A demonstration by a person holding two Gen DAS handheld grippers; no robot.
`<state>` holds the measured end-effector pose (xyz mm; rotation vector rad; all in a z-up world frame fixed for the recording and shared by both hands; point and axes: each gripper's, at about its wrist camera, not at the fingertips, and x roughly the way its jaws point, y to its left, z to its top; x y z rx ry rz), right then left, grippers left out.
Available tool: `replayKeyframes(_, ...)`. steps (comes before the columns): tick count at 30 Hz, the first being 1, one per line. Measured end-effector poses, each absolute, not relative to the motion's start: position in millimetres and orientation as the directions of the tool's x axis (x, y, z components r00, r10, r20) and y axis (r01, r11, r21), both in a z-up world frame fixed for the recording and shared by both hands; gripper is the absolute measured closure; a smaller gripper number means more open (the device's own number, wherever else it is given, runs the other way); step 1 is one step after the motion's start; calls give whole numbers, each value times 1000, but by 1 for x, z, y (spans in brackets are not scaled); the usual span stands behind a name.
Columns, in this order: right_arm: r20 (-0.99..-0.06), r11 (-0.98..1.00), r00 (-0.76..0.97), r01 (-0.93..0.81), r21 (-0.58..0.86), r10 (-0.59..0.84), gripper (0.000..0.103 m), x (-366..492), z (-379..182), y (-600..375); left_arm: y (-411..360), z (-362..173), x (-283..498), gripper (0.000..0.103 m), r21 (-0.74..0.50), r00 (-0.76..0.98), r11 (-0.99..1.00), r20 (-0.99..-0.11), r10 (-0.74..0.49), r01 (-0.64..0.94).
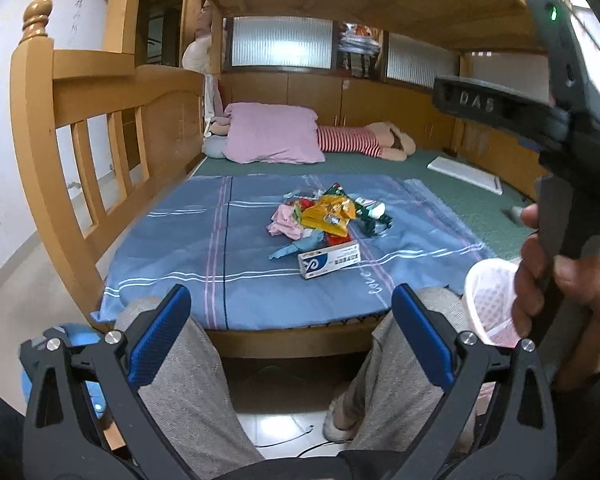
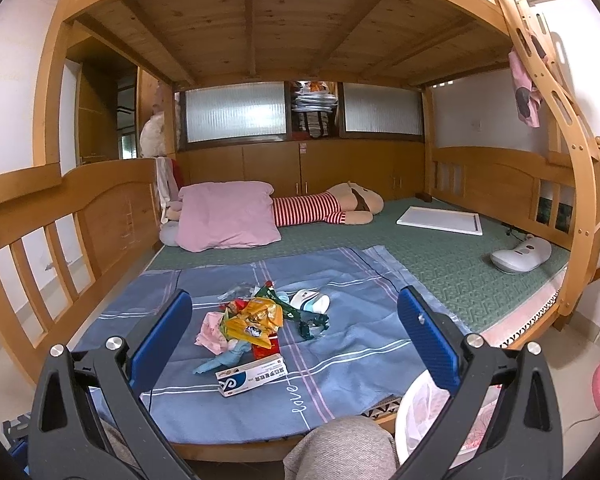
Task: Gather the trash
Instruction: 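Reach the right gripper into the pile and grasp the yellow snack bag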
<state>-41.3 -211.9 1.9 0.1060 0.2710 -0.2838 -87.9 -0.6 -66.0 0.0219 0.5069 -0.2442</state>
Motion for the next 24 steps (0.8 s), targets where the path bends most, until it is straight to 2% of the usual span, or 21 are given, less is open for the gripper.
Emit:
replayKeyframes(5,-281,956,924,287,61,-259,3,-41,1,-212,-2,-69,-82,3,-41,827,970,-514,-226,239)
replayKeyframes(10,-286,956,923,287,62,-258,3,-40,-1,-211,0,-73,-74,3,-9,827,985,-543,-148,171)
replayKeyframes(14,-318,952,911,299,65,-264,3,-34,-7,-218,23,-65,-36,3,-74,825,992,-551,-123,98)
replayKeyframes(19,-350,949,901,304,86,-257,3,-27,-20,-230,39,-47,17,3,-48,873,991,-480,88,-126)
replayKeyframes(22,-378,950,892,300,83,-248,3,-18,-27,-233,33,-36,41,3,-1,874,988,-467,137,-155)
replayKeyframes(24,-391,952,888,297,81,-243,3,-13,-32,-233,32,-31,51,3,-12,884,989,-450,128,-149)
